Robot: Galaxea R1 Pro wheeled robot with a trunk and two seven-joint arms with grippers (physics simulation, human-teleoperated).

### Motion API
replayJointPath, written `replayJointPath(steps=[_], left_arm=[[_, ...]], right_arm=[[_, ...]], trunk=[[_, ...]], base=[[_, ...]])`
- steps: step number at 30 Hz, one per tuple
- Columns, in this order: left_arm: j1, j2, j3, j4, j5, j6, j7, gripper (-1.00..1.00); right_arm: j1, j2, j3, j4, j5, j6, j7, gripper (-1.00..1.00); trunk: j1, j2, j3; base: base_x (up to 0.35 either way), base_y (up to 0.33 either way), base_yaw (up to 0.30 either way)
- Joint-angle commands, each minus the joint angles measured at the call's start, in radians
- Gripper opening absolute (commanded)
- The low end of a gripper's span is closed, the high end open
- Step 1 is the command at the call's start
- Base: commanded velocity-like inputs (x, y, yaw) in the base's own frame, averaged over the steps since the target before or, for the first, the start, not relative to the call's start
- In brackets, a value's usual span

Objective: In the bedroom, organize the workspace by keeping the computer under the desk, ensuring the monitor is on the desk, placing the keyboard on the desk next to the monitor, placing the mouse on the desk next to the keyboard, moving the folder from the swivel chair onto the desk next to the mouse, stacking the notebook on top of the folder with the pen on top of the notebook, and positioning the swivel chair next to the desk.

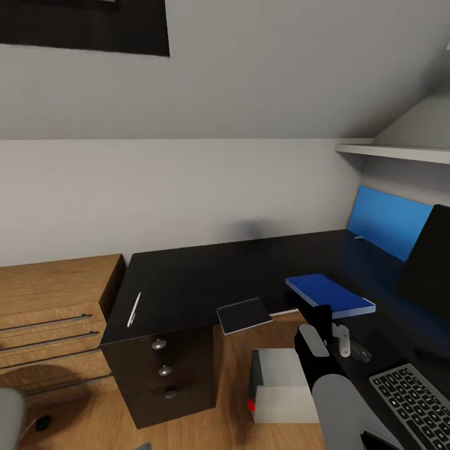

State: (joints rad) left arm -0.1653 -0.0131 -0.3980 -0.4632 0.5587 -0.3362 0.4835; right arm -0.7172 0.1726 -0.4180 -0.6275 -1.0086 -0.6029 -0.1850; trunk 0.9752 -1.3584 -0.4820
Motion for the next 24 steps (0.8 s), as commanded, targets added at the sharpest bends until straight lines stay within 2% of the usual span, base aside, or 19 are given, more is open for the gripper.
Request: replayJointPath(steps=[1,14,15,24], left_arm=[[-0.001,0.001,-0.008,0.0,0.009,-0.006,0.006,1.0],[-0.001,0.002,-0.003,0.001,0.01,-0.006,0.006,1.0],[-0.001,0.002,-0.003,0.0,0.01,-0.006,0.007,1.0],[-0.001,0.002,0.0,0.002,0.012,-0.006,0.007,1.0]], right_arm=[[-0.001,0.001,-0.002,-0.001,-0.002,-0.001,-0.001,-1.0],[-0.001,0.001,0.001,-0.001,-0.002,0.0,-0.003,-1.0],[-0.001,0.001,0.001,-0.001,-0.002,0.0,-0.004,1.0],[-0.001,0.001,0.003,-0.001,-0.002,0.0,-0.004,1.0]], trunk=[[0.0,-0.001,-0.001],[0.0,-0.001,-0.001],[0.0,-0.001,-0.001],[0.0,-0.001,-0.001]], base=[[0.0,0.0,0.0],[0.0,0.0,0.0],[0.0,0.0,0.0],[0.0,0.0,0.0]])
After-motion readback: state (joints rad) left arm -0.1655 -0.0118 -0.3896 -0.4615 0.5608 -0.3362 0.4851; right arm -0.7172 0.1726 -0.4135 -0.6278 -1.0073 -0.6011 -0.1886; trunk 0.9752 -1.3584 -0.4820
